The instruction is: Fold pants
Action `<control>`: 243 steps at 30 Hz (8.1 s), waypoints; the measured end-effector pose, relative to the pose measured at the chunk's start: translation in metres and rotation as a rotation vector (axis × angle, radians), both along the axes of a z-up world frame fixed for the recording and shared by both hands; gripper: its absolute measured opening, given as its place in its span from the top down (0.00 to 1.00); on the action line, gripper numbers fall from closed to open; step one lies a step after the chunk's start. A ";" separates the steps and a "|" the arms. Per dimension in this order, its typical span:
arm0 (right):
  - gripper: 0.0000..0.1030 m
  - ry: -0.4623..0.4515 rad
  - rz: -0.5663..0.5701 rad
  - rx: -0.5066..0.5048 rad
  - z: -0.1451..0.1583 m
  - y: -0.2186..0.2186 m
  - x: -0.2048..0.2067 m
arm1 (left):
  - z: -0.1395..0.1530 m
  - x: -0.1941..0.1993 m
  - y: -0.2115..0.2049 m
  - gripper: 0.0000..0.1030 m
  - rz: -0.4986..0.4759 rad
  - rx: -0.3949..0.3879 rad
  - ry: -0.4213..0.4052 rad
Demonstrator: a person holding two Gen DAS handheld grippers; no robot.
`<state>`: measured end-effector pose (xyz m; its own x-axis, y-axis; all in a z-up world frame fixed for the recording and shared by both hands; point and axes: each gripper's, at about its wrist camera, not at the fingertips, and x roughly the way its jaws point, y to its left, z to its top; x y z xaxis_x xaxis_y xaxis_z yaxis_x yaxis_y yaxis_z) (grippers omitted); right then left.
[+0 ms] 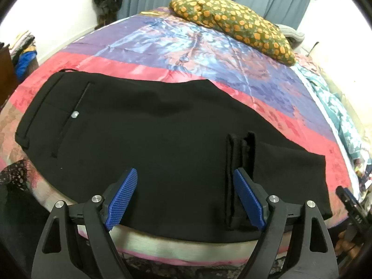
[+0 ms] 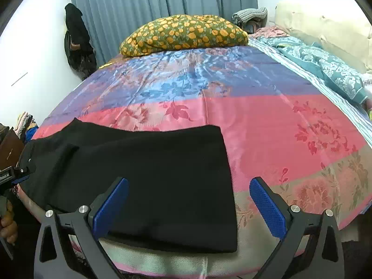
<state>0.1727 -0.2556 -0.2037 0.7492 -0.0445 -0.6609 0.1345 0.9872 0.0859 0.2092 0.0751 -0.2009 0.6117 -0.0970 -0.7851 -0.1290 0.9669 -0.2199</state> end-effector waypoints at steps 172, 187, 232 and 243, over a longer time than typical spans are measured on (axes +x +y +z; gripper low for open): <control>0.00 -0.188 -0.202 0.348 0.035 -0.093 -0.078 | 0.074 0.016 -0.069 0.59 -0.364 -0.415 0.034; 0.00 0.003 0.217 0.636 0.010 -0.024 -0.009 | -0.006 0.010 -0.050 0.99 -0.225 0.181 0.077; 0.82 0.139 0.479 1.067 0.020 0.072 0.109 | 0.011 -0.009 0.084 0.46 0.177 -0.214 -0.063; 0.85 0.095 0.399 1.126 0.020 0.009 0.074 | 0.007 -0.007 0.072 0.46 0.130 -0.171 -0.043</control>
